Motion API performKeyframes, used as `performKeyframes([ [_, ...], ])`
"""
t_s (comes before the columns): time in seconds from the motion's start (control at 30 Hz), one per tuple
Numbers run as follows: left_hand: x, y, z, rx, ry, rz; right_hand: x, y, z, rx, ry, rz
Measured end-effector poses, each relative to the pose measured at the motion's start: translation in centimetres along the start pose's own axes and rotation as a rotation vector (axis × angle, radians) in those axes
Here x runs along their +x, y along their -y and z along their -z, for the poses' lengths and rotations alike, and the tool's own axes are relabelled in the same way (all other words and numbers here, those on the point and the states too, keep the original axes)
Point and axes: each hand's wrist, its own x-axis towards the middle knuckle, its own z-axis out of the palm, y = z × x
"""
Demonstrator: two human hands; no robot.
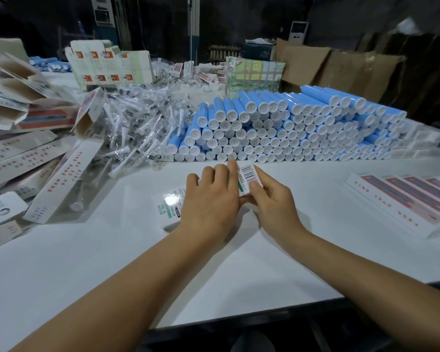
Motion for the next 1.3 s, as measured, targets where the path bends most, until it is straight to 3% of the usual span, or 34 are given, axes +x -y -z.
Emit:
performKeyframes([
  [0.17,-0.2,-0.3,0.3,-0.048,-0.011,-0.006,-0.1,0.0,0.2,-0.047,0.011,0.021],
  [0.37,0.1,0.1,0.5,-0.07,0.123,-0.003,0.0,0.1,0.1,0.114,0.064,0.018],
  [0.5,1.3,0.7,0.8,-0.362,0.182,0.082,-0.1,0.6,0.5,0.226,0.048,0.153],
  [0.63,2.2,2.2,1.8,-1.013,0.035,0.162,0.0,0.3,0.7,0.186,0.045,0.176],
  [0.73,2.5,2.8,2.4,-1.503,-0.033,0.413,0.1,-0.1,0.3,0.161,0.052,0.126],
  [0.83,2.7,3.5,2.1,-1.92,0.17,0.911,0.3,-0.5,0.2,0.118,0.121,0.097],
  [0.93,2.5,4.1,1.1,-2.226,0.321,1.212,0.3,-0.6,0.1,0.078,0.193,0.072],
  [1.07,2.0,3.8,0.3,-2.342,0.316,1.414,0.0,-0.3,-0.2,-0.06,0.273,0.124],
  [1.23,1.8,3.3,0.3,-2.359,0.286,1.499,-0.7,0.0,-0.5,-0.477,0.422,0.284],
  [1.3,1.8,3.2,0.2,-2.323,0.254,1.511,-0.7,-0.1,-0.7,-0.495,0.423,0.274],
])
